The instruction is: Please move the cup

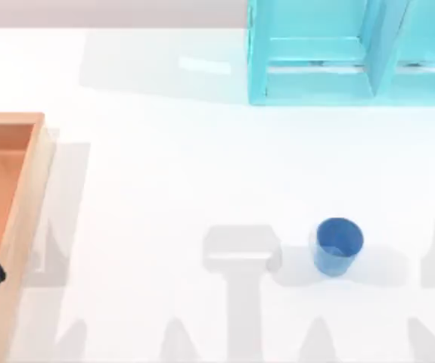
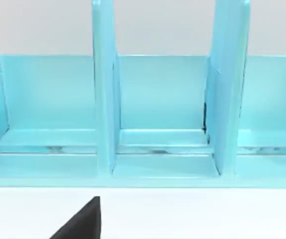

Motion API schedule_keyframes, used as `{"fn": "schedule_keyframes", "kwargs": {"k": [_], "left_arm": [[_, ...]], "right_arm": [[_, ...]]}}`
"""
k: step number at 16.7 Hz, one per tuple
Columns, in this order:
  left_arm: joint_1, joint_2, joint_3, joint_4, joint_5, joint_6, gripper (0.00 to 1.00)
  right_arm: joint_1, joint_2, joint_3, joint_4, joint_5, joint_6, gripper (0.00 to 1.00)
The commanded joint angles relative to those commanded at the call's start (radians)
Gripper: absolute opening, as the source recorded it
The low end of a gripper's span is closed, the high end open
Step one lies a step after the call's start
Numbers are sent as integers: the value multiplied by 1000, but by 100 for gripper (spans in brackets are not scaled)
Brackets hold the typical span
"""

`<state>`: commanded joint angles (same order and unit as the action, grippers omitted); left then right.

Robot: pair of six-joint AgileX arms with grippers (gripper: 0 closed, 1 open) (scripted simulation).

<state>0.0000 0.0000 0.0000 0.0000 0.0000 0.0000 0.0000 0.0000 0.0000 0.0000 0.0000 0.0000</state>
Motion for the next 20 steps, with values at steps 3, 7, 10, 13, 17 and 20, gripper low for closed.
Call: {"fn": "schedule_keyframes", "kwargs": {"k": [3, 7, 10, 13, 17, 20], "left_arm": [[0, 0, 0, 0, 0, 0, 100], [0, 0, 0, 0, 0, 0, 100], [0, 0, 0, 0, 0, 0, 100], [0, 0, 0, 0, 0, 0, 100], [0, 0, 0, 0, 0, 0, 100], [0, 0, 0, 0, 0, 0, 100]], "right_arm": [[4, 10, 10, -9, 0, 4, 100], [55, 157, 156, -131, -2, 55, 100], [117, 376, 354, -291, -1, 120, 100], [191, 674, 585, -489, 1, 196, 100], [293, 1117, 893, -769, 1, 302, 100], [364, 1400, 1104, -958, -1, 375, 100]]}}
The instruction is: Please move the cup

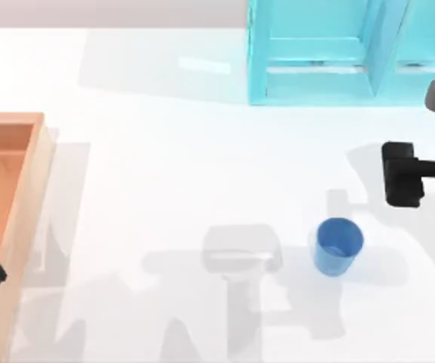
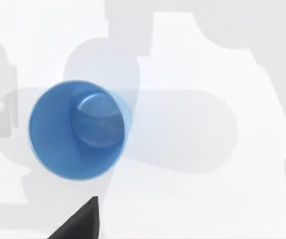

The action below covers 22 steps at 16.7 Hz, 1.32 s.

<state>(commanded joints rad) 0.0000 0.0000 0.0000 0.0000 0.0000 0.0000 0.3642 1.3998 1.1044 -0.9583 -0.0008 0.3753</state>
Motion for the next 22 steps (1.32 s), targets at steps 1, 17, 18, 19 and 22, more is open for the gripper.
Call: {"fn": "schedule_keyframes", "kwargs": {"k": [1, 17, 18, 19, 22], "left_arm": [[0, 0, 0, 0, 0, 0, 100], [0, 0, 0, 0, 0, 0, 100], [0, 0, 0, 0, 0, 0, 100], [0, 0, 0, 0, 0, 0, 100], [0, 0, 0, 0, 0, 0, 100]], "right_arm": [[21, 77, 65, -55, 0, 22, 100], [118, 428, 354, -248, 1, 122, 100], [119, 437, 329, -214, 1, 122, 100], [120, 448, 299, -170, 1, 123, 100], [122, 488, 198, -16, 1, 126, 100]]}}
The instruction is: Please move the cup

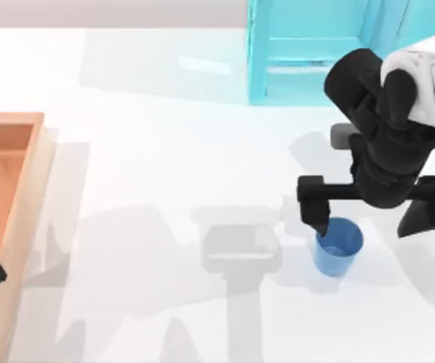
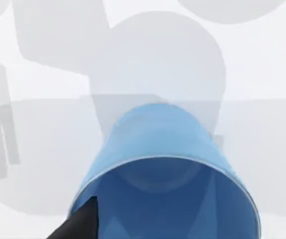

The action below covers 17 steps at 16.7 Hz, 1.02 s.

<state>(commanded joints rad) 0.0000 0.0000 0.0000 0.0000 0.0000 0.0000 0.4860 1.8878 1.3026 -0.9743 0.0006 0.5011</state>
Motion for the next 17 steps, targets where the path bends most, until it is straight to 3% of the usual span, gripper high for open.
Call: {"fn": "schedule_keyframes", "kwargs": {"k": [8, 17], "left_arm": [[0, 0, 0, 0, 0, 0, 100], [0, 0, 0, 0, 0, 0, 100]], "right_arm": [[3, 34, -84, 107, 0, 3, 100], [3, 34, -84, 107, 0, 3, 32]]}}
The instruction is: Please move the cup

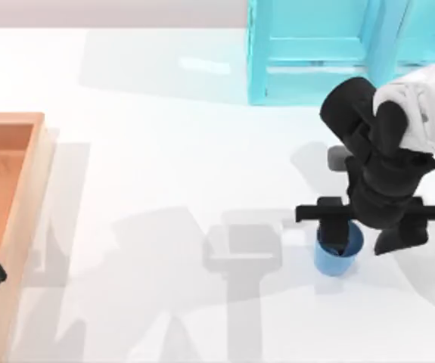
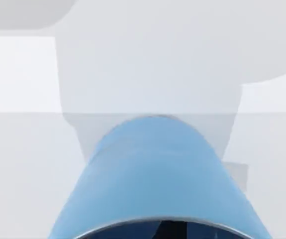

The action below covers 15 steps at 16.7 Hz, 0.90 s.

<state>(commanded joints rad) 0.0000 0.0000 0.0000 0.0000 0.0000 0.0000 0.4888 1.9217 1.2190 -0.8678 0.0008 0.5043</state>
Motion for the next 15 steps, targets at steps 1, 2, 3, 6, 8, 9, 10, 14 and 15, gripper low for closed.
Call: {"fn": "schedule_keyframes", "kwargs": {"k": [1, 2, 3, 6, 8, 9, 10, 14, 15], "left_arm": [[0, 0, 0, 0, 0, 0, 100], [0, 0, 0, 0, 0, 0, 100], [0, 0, 0, 0, 0, 0, 100], [0, 0, 0, 0, 0, 0, 100], [0, 0, 0, 0, 0, 0, 100], [0, 0, 0, 0, 0, 0, 100], [0, 0, 0, 0, 0, 0, 100], [0, 0, 0, 0, 0, 0, 100], [0, 0, 0, 0, 0, 0, 100]], "right_arm": [[0, 0, 0, 0, 0, 0, 25], [0, 0, 0, 0, 0, 0, 17], [0, 0, 0, 0, 0, 0, 10], [0, 0, 0, 0, 0, 0, 0], [0, 0, 0, 0, 0, 0, 0], [0, 0, 0, 0, 0, 0, 0], [0, 0, 0, 0, 0, 0, 0], [-4, -1, 2, -1, 0, -2, 0], [-15, -1, 6, -5, 0, -13, 0]]}}
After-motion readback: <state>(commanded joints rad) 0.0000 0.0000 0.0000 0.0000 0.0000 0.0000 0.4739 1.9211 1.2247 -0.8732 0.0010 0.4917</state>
